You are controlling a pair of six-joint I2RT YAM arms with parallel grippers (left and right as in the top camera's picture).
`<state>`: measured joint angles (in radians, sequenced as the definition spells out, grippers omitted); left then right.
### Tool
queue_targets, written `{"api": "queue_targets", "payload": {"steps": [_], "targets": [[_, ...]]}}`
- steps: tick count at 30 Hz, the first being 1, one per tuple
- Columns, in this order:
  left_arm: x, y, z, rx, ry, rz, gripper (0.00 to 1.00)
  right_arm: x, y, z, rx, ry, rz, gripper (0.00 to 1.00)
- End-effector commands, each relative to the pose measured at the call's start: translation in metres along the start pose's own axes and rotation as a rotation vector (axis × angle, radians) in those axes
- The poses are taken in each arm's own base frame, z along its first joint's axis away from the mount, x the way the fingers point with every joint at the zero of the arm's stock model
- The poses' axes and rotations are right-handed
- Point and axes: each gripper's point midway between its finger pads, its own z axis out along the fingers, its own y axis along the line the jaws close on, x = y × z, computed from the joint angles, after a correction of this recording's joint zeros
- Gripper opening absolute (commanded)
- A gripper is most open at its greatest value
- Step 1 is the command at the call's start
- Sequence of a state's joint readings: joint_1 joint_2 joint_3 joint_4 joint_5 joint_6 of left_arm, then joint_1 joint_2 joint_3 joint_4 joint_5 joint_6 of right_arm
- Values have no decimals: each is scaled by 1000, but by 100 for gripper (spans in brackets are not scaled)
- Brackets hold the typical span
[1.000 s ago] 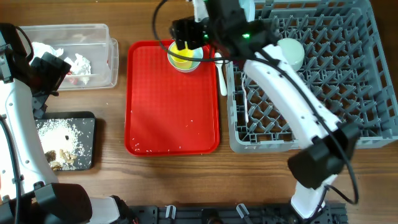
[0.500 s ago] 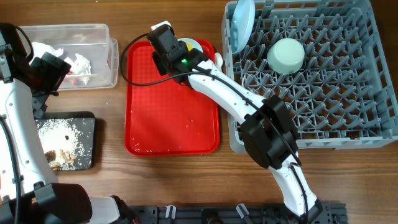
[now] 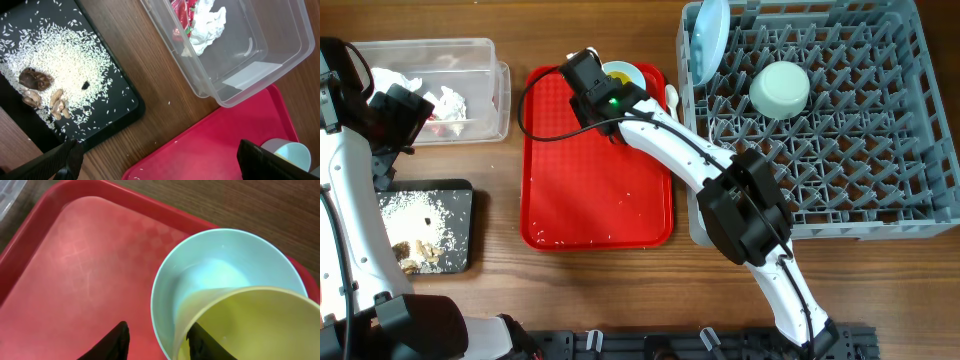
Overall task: Sort waste into correct bins and load items into the dishwasher rack
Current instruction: 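Move the right gripper over the yellow cup in the blue bowl, then lower the right gripper into the yellow cup and grasp it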
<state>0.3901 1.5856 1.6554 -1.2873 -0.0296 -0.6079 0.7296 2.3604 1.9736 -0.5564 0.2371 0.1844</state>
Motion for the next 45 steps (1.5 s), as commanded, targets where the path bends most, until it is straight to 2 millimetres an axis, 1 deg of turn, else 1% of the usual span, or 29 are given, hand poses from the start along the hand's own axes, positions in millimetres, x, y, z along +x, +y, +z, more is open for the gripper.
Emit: {"api": "queue_targets", "payload": {"steps": [1,3,4,6,9,10,11,13,14,15,17,18,19,20,21,22,24,25,27,28,29,30,31,32,33,35,38,41,45], "targets": [[-3,3,0,-12,-11,-8,100,-5,-3,2,13,-12,4,33],[-3,3,0,-12,-11,-8,100,-13,-7,-7,27,-34,9,26],[-3,3,0,-12,-11,-8,100,-19,-8,-15,26,-50,13,20],[-3,3,0,-12,-11,-8,100,-33,-9,-32,19,-86,23,15],[-3,3,0,-12,-11,-8,100,-57,-16,-65,24,-155,45,9],[-3,3,0,-12,-11,-8,100,-67,-21,-80,32,-186,55,4],[-3,3,0,-12,-11,-8,100,-76,-25,-94,35,-214,64,4],[-3,3,0,-12,-11,-8,100,-95,-38,-129,41,-274,90,4],[-3,3,0,-12,-11,-8,100,-103,-47,-152,42,-301,104,4],[-3,3,0,-12,-11,-8,100,-106,-53,-163,44,-312,115,4],[-3,3,0,-12,-11,-8,100,-110,-77,-198,56,-333,168,4],[-3,3,0,-12,-11,-8,100,-110,-85,-210,50,-335,186,4],[-3,3,0,-12,-11,-8,100,-110,-89,-219,17,-334,192,4],[-3,3,0,-12,-11,-8,100,-110,-83,-227,-80,-326,184,13],[-3,3,0,-12,-11,-8,100,-110,-75,-228,-142,-319,162,20],[-3,3,0,-12,-11,-8,100,-107,-68,-223,-181,-302,157,22],[-3,3,0,-12,-11,-8,100,-104,-62,-210,-189,-279,151,24],[-3,3,0,-12,-11,-8,100,-101,-56,-199,-190,-265,144,25],[-3,3,0,-12,-11,-8,100,-93,-40,-166,-198,-225,127,26],[-3,3,0,-12,-11,-8,100,-89,-34,-150,-196,-209,119,29],[-3,3,0,-12,-11,-8,100,-84,-28,-133,-191,-192,113,33],[-3,3,0,-12,-11,-8,100,-79,-23,-117,-180,-179,108,39],[-3,3,0,-12,-11,-8,100,-74,-20,-101,-166,-164,104,41],[-3,3,0,-12,-11,-8,100,-70,-18,-91,-157,-155,103,42],[-3,3,0,-12,-11,-8,100,-61,-12,-70,-152,-131,100,43],[-3,3,0,-12,-11,-8,100,-49,-7,-49,-149,-101,94,43],[-3,3,0,-12,-11,-8,100,-34,-2,-34,-146,-56,84,42],[-3,3,0,-12,-11,-8,100,-25,6,-28,-134,-38,64,42],[-3,3,0,-12,-11,-8,100,-14,6,-22,-73,-11,34,41]]}}
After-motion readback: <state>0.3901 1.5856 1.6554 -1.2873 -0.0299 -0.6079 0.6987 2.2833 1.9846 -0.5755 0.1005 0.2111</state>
